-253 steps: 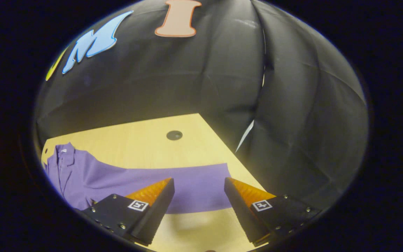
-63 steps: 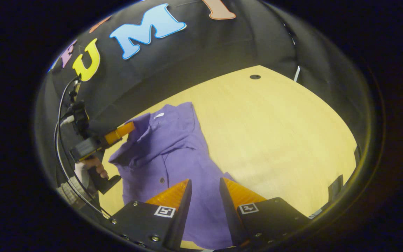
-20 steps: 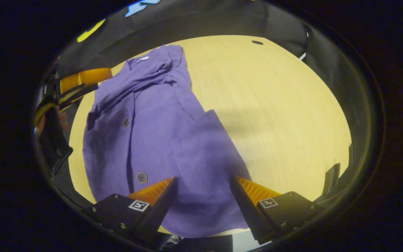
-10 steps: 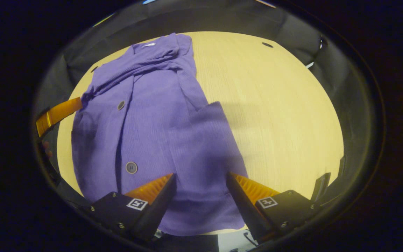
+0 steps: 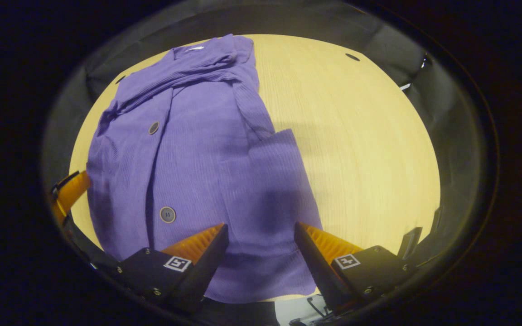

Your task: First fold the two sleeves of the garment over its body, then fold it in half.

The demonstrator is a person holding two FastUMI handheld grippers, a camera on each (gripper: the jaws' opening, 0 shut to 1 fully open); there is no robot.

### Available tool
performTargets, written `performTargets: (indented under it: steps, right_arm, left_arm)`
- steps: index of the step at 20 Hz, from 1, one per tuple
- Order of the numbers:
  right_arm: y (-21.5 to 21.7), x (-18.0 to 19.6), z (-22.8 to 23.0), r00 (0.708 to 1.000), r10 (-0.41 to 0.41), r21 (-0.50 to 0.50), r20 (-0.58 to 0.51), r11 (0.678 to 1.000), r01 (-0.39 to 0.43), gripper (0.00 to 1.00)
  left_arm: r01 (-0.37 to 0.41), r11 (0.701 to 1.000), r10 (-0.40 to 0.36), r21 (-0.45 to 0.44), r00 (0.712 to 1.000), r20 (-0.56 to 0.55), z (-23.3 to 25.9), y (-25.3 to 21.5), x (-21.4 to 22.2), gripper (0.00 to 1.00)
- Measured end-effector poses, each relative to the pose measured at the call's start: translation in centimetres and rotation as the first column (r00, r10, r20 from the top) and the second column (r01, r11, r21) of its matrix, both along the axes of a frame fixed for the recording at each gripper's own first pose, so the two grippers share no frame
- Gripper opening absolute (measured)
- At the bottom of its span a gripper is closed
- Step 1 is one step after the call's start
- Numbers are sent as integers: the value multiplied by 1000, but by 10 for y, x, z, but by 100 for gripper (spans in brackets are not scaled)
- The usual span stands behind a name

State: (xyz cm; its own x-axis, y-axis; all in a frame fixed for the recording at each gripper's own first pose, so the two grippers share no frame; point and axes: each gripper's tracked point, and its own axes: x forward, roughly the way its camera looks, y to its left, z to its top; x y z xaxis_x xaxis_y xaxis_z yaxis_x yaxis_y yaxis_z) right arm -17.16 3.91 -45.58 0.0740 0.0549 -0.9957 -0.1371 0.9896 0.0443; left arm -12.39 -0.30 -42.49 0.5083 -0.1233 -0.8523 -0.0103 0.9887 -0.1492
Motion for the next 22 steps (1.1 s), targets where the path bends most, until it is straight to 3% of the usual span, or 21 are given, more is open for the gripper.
performTargets:
  steps: [1, 3, 4, 8, 11, 15, 18, 19, 21, 22]
  right_arm:
    - [1, 1, 0, 1000, -1, -1, -1, 1000, 1, 99]
    - [1, 2, 1, 1000, -2, -2, -3, 1000, 2, 96]
    - [0, 2, 1, 1000, -1, -2, -5, 1000, 1, 98]
    - [0, 5, 1, 1000, -3, -2, -5, 1000, 3, 97]
    - [1, 5, 0, 1000, -4, -3, -11, 1000, 4, 96]
    - [0, 3, 0, 999, -8, -8, -42, 1000, 7, 98]
    - [1, 4, 1, 999, -6, -8, -49, 1000, 6, 98]
    - [2, 2, 2, 998, 3, -10, -56, 1000, -4, 91]
    - [2, 1, 1, 999, 9, -3, -42, 1000, -9, 92]
    - [3, 3, 1, 1000, 7, 0, -29, 1000, -7, 72]
  left_arm:
    - [2, 1000, -2, 8, 1000, -21, -2, 1, -10, 100]
    - [13, 1000, -12, 17, 998, -69, -12, 0, -27, 94]
    - [19, 1000, -17, 23, 995, -93, -19, -1, -35, 100]
    - [34, 998, -24, 53, 983, -180, -40, -2, -49, 94]
    - [57, 992, -34, 110, 979, -200, -47, 2, -45, 96]
    - [73, 990, -47, 123, 978, -204, -46, -3, -43, 96]
    - [61, 991, -37, 121, 981, -192, -47, -3, -40, 81]
    - [56, 991, -32, 120, 981, -190, -47, -4, -36, 76]
    - [63, 990, -40, 126, 984, -176, -46, -7, -35, 69]
    - [42, 991, -20, 127, 985, -170, -46, -7, -31, 47]
